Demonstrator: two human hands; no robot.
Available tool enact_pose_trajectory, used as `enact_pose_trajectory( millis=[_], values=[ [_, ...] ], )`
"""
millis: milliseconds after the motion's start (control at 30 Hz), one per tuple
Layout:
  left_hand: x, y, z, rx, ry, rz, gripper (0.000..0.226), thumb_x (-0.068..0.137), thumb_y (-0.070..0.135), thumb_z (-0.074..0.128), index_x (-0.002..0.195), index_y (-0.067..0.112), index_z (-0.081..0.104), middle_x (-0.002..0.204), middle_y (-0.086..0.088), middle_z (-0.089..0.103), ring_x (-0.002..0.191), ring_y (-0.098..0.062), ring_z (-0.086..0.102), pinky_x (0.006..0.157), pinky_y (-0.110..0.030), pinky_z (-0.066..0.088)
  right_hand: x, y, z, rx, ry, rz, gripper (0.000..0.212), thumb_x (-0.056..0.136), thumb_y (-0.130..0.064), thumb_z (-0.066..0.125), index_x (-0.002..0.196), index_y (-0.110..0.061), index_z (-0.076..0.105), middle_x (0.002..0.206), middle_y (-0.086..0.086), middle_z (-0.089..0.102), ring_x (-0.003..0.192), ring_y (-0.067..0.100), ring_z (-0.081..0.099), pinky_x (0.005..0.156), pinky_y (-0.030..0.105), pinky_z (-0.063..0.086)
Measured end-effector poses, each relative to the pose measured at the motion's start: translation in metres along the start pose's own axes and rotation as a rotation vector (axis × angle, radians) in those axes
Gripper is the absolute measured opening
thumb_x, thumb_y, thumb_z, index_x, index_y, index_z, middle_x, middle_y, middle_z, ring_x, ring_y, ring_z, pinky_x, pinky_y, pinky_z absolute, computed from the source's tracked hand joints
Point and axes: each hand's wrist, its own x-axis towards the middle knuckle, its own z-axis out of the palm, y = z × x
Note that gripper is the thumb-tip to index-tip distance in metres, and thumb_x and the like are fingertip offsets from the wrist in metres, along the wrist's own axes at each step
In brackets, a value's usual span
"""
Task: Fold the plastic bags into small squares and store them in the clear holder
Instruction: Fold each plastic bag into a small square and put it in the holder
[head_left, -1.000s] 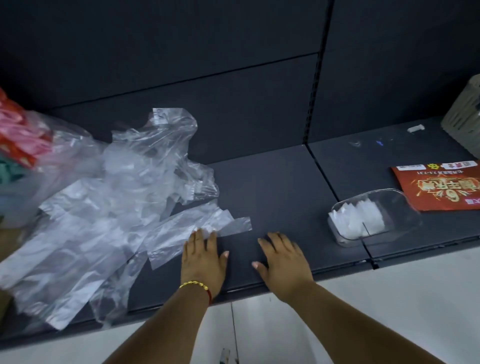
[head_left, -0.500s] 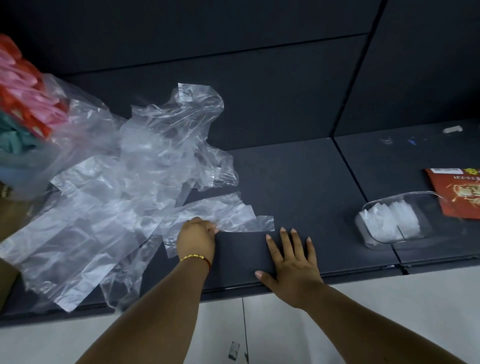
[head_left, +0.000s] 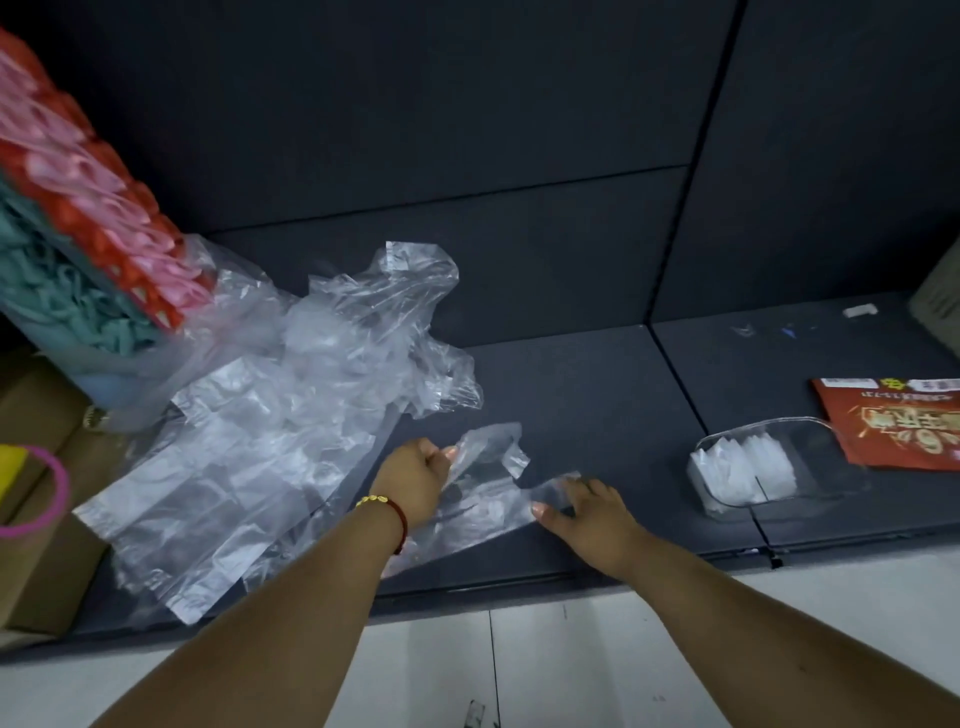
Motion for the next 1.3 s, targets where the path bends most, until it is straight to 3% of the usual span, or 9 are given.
enact_pose_trajectory(
  millis=[167,300,433,533,667,767,867,1100,1300],
  values=[
    [-0.054,0.057,-0.044,-0.249,-0.184,0.101,0.04,0.104,0.028,0.044,0.071,0.006,0.047,0.062,-0.004,0.054,0.054,-0.005,0.059,0.052,-0.013,0.04,-0.035,-0.035,-0.048,0.289,0.173,-0.136,0.084,0.08,-0.049,0.073,0.148,-0.017,0.035,0.145,0.001,0.038,0.137,0.018,0.033,0.109,0.03,0.031],
    [-0.094,0.085,-0.082,-0.322,-0.294,0.169,0.048,0.103,0.032,0.045,0.061,0.007,0.048,0.054,-0.001,0.055,0.056,-0.008,0.065,0.06,-0.024,0.04,-0.075,-0.049,-0.087,0.397,0.032,-0.206,0.099,0.057,-0.048,0.088,0.14,-0.03,0.038,0.137,-0.01,0.045,0.129,0.011,0.045,0.108,0.034,0.041],
    [-0.134,0.102,-0.112,-0.294,-0.317,0.186,0.05,0.1,0.036,0.048,0.059,0.008,0.051,0.054,-0.004,0.061,0.061,-0.005,0.065,0.094,-0.033,0.038,-0.122,-0.067,-0.12,0.581,-0.18,-0.274,0.051,0.072,-0.019,0.085,0.118,-0.014,0.064,0.118,0.003,0.069,0.11,0.014,0.064,0.097,0.025,0.048],
    [-0.157,0.107,-0.131,-0.359,-0.274,0.157,0.047,0.094,0.047,0.051,0.076,0.005,0.064,0.075,-0.003,0.073,0.1,-0.013,0.063,0.114,-0.039,0.03,-0.153,-0.084,-0.133,0.789,-0.139,-0.314,0.023,0.081,-0.01,0.076,0.097,0.004,0.067,0.095,0.016,0.072,0.085,0.022,0.069,0.083,0.03,0.056],
    [-0.185,0.097,-0.165,-0.884,-0.347,-0.021,0.087,0.084,0.08,0.026,0.12,0.007,0.058,0.115,-0.023,0.068,0.106,-0.028,0.067,0.094,-0.044,0.049,-0.19,-0.104,-0.152,0.933,-0.009,-0.314,0.008,0.089,-0.012,0.067,0.085,-0.005,0.067,0.068,0.004,0.065,0.058,0.009,0.061,0.055,0.019,0.05],
    [-0.218,0.085,-0.174,-1.255,-0.369,-0.021,0.098,0.075,0.083,0.044,0.139,0.009,0.041,0.126,-0.031,0.06,0.108,-0.043,0.065,0.095,-0.059,0.049,-0.208,-0.112,-0.161,1.071,0.05,-0.287,0.009,0.088,-0.01,0.067,0.081,-0.004,0.069,0.065,0.005,0.065,0.059,0.012,0.061,0.064,0.024,0.054],
    [-0.243,0.077,-0.17,-1.262,-0.411,0.092,0.114,0.06,0.074,0.073,0.152,0.03,0.022,0.129,-0.034,0.055,0.117,-0.046,0.059,0.102,-0.061,0.042,-0.222,-0.118,-0.16,1.147,0.101,-0.275,0.005,0.087,-0.007,0.068,0.083,-0.003,0.069,0.068,0.005,0.067,0.06,0.013,0.064,0.062,0.024,0.055],
    [-0.256,0.075,-0.138,-1.024,0.144,0.259,0.079,0.085,-0.006,0.064,0.148,0.031,0.035,0.092,-0.017,0.072,0.078,-0.017,0.071,0.082,-0.027,0.055,-0.233,-0.119,-0.142,1.128,0.167,-0.275,0.009,0.087,-0.009,0.069,0.089,0.0,0.068,0.072,0.009,0.071,0.059,0.013,0.065,0.056,0.021,0.054],
    [-0.254,0.07,-0.132,-0.917,0.256,0.325,0.031,0.087,-0.005,0.064,0.111,0.014,0.067,0.087,-0.009,0.076,0.077,-0.014,0.069,0.071,-0.017,0.054,-0.228,-0.115,-0.136,1.035,0.419,-0.34,0.027,0.087,-0.005,0.07,0.103,-0.014,0.05,0.073,0.009,0.066,0.061,0.018,0.063,0.076,0.038,0.053]
  ],
)
